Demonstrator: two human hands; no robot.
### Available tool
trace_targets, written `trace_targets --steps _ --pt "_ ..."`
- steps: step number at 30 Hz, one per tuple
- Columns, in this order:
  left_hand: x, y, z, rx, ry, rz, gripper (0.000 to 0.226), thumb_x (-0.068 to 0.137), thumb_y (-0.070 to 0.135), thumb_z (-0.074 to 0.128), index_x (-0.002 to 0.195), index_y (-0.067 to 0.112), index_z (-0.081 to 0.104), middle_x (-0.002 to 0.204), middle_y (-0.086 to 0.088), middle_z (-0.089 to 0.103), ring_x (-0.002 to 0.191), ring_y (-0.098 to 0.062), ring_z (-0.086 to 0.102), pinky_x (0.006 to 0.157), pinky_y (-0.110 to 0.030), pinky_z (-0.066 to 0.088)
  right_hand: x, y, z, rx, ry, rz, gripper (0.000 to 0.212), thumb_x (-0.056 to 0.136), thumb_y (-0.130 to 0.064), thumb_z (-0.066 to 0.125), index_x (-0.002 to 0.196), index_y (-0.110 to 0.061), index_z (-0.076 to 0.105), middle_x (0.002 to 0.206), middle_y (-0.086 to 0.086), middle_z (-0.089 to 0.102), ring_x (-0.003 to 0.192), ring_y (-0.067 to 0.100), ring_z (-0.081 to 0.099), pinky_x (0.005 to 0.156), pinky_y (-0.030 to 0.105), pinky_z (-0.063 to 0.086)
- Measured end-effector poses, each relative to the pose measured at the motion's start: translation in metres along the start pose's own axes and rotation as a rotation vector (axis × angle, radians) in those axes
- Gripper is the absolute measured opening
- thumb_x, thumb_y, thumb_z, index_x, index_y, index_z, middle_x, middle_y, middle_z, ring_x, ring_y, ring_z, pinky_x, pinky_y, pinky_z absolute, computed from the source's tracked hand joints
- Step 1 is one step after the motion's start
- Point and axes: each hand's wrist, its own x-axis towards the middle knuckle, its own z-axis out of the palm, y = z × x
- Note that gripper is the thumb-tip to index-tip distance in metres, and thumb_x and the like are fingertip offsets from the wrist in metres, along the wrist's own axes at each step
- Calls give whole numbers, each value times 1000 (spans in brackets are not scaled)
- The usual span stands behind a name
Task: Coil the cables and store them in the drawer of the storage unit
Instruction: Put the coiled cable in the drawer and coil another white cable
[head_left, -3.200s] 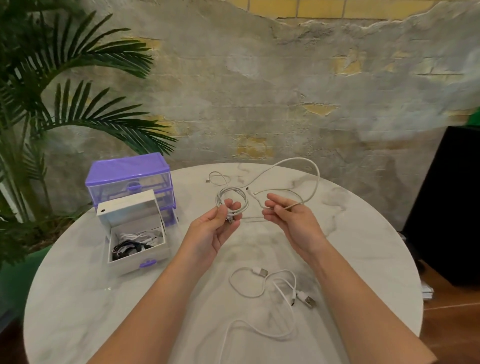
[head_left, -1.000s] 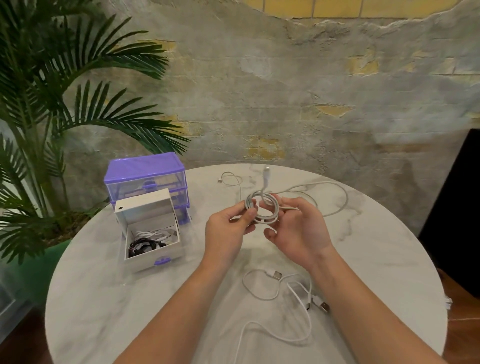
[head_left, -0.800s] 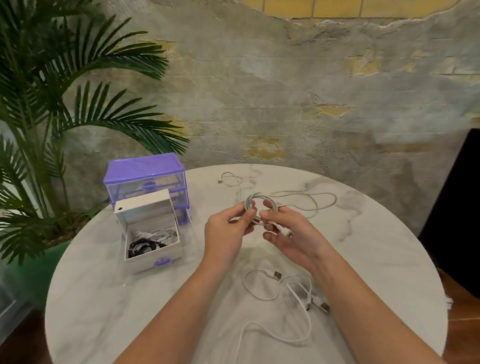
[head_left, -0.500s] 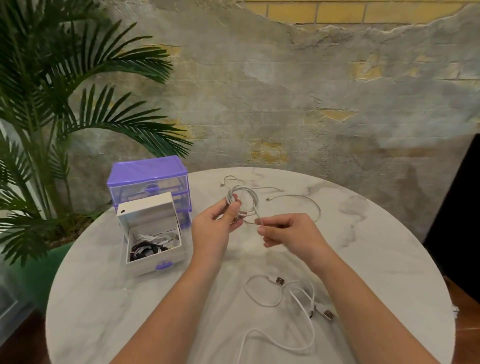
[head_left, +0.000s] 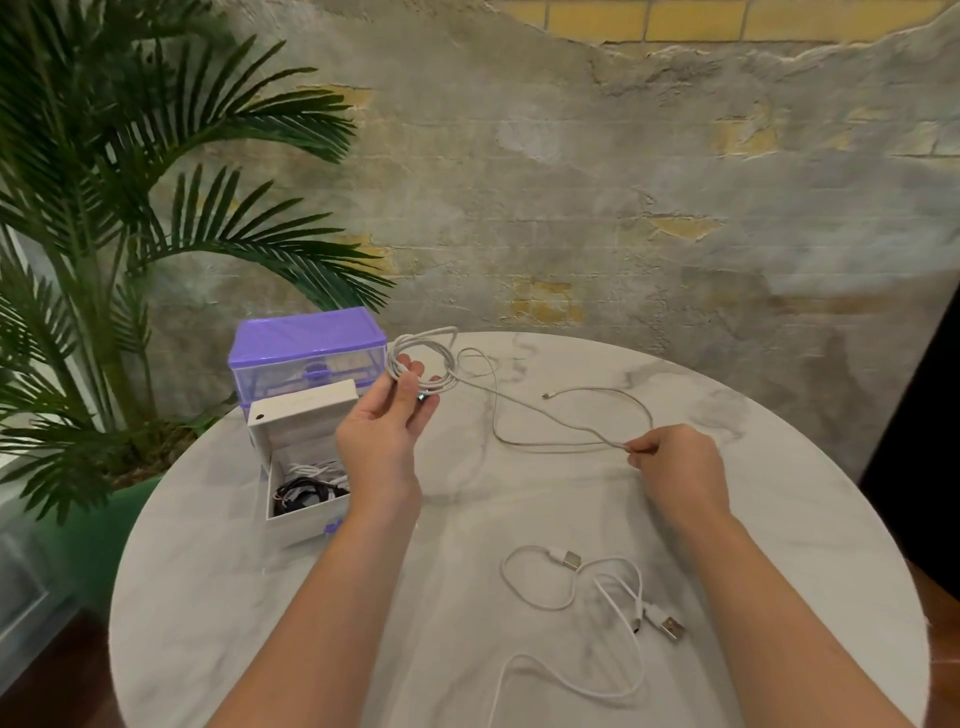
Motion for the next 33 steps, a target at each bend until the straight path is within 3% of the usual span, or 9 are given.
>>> trace_targets --steps 3,9,14,17,20,22,25,29,33 --pt "-1 -3 -1 20 15 9 24 93 9 60 116 9 65 101 2 71 95 -11 66 77 -22 57 -3 -6 1 -152 10 -42 24 89 -10 60 98 -25 76 103 10 65 104 27 54 86 37 47" --pt "-10 -18 3 98 7 -18 26 90 10 65 117 8 67 87 13 73 85 -4 66 74 -21 56 -20 -26 15 -429 -32 -376 47 83 1 58 107 -37 68 115 -7 52 109 21 36 82 30 21" --pt "-20 -25 10 167 -24 -18 28 89 11 66 117 6 68 90 5 73 83 -7 67 73 -20 56 -30 -40 13 8 -170 -374 50 85 7 44 117 -25 65 100 -8 56 106 16 41 81 24 36" --pt "-32 -30 18 231 -101 -11 26 88 12 68 113 11 70 90 6 75 84 -9 68 76 -22 57 -46 -65 11 348 -125 -360 19 98 -29 48 99 -29 68 87 -15 65 98 10 47 75 25 36" --pt "-37 -31 20 243 -153 -17 27 88 11 68 114 8 70 96 0 76 87 -10 69 79 -24 57 -52 -71 13 293 -188 -399 31 90 -56 55 77 -29 64 73 -11 66 78 6 55 67 30 45" --pt "-36 -30 20 252 -158 -19 27 88 12 68 114 8 71 97 -3 75 86 -11 68 79 -24 57 -50 -67 16 314 -228 -400 26 94 -46 55 78 -27 65 68 -10 67 66 5 56 65 33 47" --pt "-36 -30 21 246 -169 -28 22 89 11 67 110 13 72 98 -4 75 87 -13 68 78 -24 57 -49 -66 15 439 -283 -403 20 99 -34 51 90 -27 68 64 -12 63 61 3 51 62 23 42" --pt "-34 -24 22 218 -149 -39 24 89 8 65 113 10 70 97 1 74 83 -9 69 73 -21 56 -51 -69 11 521 -306 -336 24 96 -47 50 94 -33 70 65 -9 57 63 7 46 64 26 39" --pt "-29 -21 19 163 -120 -80 25 89 7 65 114 11 68 96 0 73 78 -7 68 72 -22 57 -45 -61 5 391 -234 -363 23 95 -45 52 83 -37 70 74 0 64 68 13 52 68 34 43"
